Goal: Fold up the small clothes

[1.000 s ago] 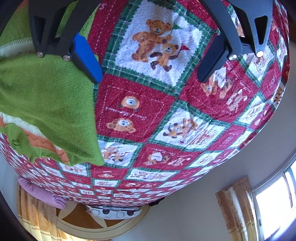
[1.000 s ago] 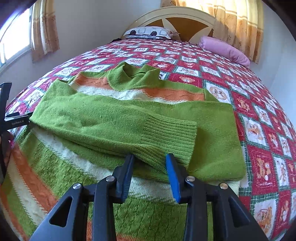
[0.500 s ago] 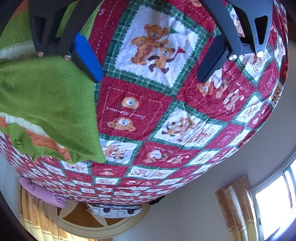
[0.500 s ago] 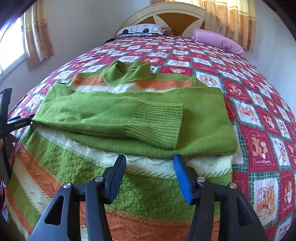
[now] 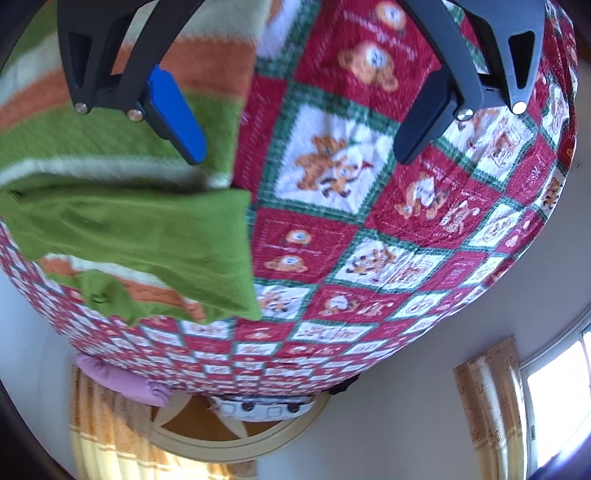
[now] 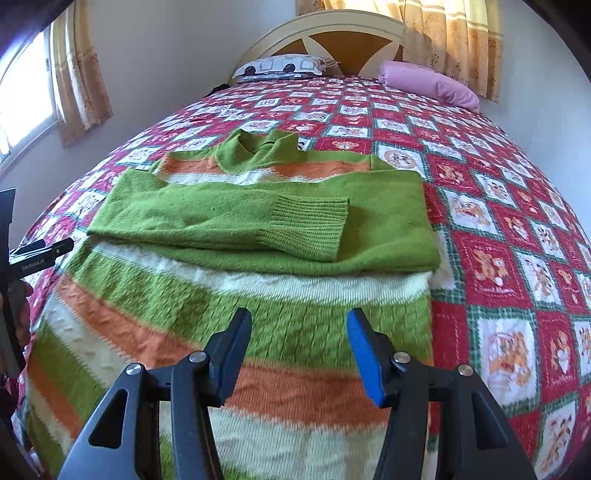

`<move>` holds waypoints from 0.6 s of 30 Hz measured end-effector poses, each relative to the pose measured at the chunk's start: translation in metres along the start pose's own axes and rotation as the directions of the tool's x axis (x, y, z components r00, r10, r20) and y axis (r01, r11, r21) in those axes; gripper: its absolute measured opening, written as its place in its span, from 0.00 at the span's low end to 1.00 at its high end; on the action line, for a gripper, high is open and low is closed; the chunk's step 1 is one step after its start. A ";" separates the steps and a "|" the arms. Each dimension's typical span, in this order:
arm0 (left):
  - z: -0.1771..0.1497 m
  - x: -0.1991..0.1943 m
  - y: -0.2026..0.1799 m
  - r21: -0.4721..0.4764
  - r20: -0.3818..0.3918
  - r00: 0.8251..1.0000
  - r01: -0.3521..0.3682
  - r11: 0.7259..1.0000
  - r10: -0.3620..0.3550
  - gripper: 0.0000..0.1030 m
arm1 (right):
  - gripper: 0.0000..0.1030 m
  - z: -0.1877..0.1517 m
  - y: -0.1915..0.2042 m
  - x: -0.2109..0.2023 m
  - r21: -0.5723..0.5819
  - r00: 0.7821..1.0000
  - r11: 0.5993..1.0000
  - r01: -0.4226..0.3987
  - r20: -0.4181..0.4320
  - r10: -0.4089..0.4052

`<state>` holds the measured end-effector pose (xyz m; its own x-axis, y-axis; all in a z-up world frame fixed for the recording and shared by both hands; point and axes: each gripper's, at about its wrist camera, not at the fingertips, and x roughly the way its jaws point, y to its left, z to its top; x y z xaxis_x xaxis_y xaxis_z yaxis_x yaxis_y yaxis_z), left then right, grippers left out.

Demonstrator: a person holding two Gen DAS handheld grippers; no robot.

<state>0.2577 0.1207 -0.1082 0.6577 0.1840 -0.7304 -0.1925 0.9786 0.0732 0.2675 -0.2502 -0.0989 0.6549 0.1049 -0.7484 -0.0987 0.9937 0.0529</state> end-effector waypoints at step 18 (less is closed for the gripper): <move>-0.051 -0.076 -0.015 0.121 0.054 0.995 0.081 0.989 -0.088 1.00 | 0.55 -0.052 0.013 -0.049 -0.012 0.999 0.999 -0.035 -0.017 0.035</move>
<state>0.1739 0.0871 -0.0885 0.7103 0.1024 -0.6964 -0.0493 0.9942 0.0958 0.1949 -0.2444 -0.0955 0.6384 0.1388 -0.7570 -0.1306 0.9889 0.0712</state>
